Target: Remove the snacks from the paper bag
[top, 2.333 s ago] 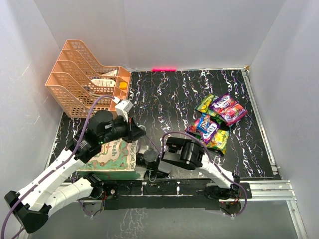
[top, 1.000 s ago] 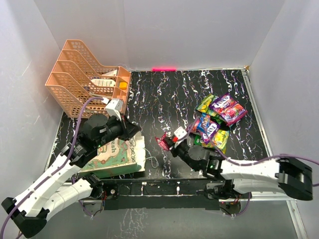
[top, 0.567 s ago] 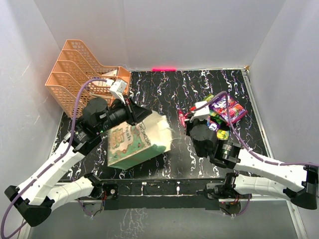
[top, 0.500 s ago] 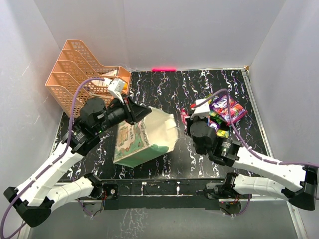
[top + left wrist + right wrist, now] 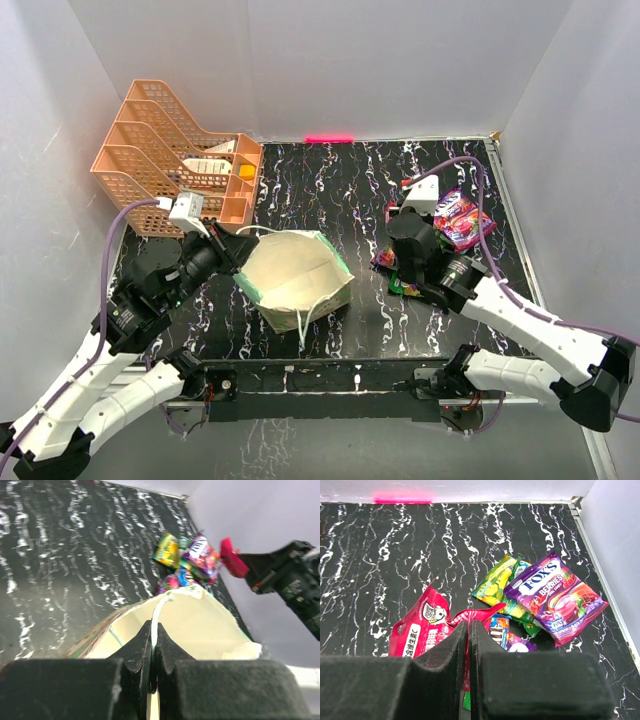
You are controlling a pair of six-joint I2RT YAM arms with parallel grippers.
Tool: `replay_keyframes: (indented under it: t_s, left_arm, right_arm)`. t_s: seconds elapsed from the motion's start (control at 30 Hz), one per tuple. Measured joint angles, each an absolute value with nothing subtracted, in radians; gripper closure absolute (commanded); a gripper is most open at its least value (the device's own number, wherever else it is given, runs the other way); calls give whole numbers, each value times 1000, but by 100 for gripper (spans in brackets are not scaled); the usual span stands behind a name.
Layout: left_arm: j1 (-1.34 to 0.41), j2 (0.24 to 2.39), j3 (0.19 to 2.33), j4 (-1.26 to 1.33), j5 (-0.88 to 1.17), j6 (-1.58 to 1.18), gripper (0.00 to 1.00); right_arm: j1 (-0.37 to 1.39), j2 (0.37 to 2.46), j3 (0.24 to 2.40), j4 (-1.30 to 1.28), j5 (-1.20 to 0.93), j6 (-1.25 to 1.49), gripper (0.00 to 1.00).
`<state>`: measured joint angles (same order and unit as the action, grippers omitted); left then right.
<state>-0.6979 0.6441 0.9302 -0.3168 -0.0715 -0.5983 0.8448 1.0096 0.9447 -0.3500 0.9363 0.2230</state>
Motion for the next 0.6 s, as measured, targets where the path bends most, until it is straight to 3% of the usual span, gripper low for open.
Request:
replay_keyframes:
  t_s: [0.33, 0.6]
  left_arm:
    - [-698, 757, 973, -410, -248, -572, 100]
    - [-698, 808, 1008, -427, -272, -550, 93]
  right_arm:
    - [545, 1074, 839, -414, 827, 522, 93]
    - [455, 1070, 688, -444, 816, 738, 93]
